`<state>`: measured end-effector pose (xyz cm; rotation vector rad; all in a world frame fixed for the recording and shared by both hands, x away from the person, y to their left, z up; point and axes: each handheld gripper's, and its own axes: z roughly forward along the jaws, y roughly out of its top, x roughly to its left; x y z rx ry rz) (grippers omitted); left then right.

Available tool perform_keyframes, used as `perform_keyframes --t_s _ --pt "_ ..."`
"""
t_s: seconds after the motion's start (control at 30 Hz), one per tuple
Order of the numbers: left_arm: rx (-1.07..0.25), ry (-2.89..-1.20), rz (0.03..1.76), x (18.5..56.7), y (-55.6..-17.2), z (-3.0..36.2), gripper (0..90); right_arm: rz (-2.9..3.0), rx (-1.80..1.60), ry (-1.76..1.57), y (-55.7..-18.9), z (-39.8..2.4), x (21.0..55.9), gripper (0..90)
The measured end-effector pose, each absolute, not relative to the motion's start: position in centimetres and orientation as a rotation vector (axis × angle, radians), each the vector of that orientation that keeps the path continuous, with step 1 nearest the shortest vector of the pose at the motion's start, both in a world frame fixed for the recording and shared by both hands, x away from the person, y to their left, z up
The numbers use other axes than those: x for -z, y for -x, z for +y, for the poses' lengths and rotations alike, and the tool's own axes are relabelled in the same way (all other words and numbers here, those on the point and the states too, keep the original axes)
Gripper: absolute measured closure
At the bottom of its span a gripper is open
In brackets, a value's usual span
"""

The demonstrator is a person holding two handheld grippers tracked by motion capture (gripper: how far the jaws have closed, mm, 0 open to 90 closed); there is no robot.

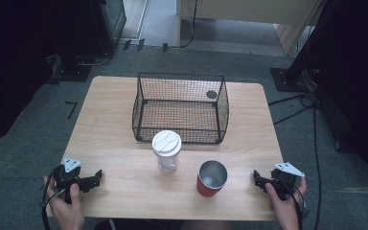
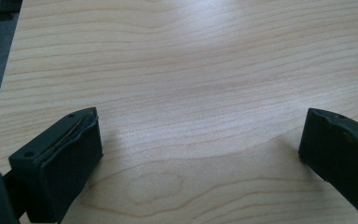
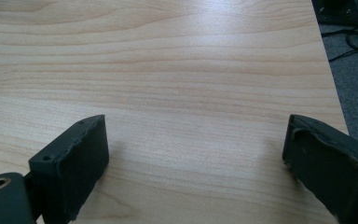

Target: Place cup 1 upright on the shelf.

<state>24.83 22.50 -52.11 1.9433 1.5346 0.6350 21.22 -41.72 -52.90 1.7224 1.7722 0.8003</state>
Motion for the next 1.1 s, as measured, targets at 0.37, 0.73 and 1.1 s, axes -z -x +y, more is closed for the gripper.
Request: perform_keyframes --t_s 0.37,0.73,1.1 --pt "-0.635 -1.943 1.535 52.1 -24.8 22.5 0.0 1.735 -0.763 -1.703 -20.7 -41.1 52.8 6.9" --pt "-0.636 -1.943 1.535 52.1 -24.8 22.5 0.0 1.772 -0.822 -1.629 -19.3 -39.0 51.3 7.6" --pt "-0.636 -1.944 1.535 52.1 -24.8 22.5 0.0 1.838 -0.887 -1.565 -17.2 -36.3 50.4 7.6"
